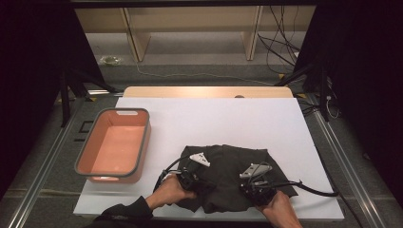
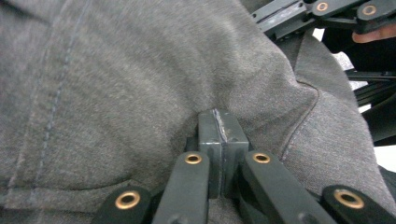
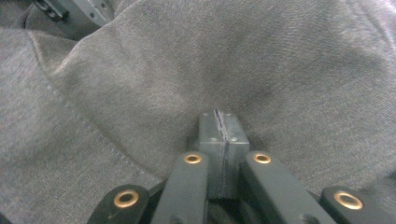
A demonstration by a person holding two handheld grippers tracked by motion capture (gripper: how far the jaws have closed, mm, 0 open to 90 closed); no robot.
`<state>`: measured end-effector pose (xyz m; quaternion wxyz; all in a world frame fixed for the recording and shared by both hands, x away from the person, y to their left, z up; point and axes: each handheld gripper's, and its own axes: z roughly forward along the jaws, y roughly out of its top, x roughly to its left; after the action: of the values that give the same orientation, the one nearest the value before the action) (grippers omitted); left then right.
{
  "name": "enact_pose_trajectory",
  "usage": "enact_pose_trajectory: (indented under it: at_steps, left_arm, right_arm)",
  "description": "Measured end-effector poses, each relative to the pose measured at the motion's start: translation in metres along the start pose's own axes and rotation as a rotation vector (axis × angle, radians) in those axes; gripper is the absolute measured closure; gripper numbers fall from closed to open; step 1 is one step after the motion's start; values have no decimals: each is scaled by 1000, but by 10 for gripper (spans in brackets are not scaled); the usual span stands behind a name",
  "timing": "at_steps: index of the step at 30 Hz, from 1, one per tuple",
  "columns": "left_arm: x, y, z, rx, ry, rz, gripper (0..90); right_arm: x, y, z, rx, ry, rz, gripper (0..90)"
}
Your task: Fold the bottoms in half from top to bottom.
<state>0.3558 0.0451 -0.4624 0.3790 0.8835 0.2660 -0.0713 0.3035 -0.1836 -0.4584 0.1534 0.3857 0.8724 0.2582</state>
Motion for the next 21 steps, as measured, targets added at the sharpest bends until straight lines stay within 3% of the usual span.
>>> enact_pose_trajectory:
  at_steps: [5, 11, 14, 17, 21]
  left_arm:
    - [3, 7, -21, -66, 8, -30, 778]
    - [18, 14, -50, -153, 86, -116, 672]
    - [29, 13, -58, -162, 143, -190, 599]
    - [37, 10, -61, -156, 185, -240, 523]
    - [43, 6, -60, -127, 206, -289, 459]
  right_arm:
    - [-12, 5, -19, -97, 4, 68, 663]
    - [-34, 5, -41, -185, -39, 193, 472]
    - [-44, 4, -45, -189, -72, 246, 418]
    - [-54, 1, -41, -155, -96, 293, 385]
    - [-61, 0, -32, -112, -68, 334, 359]
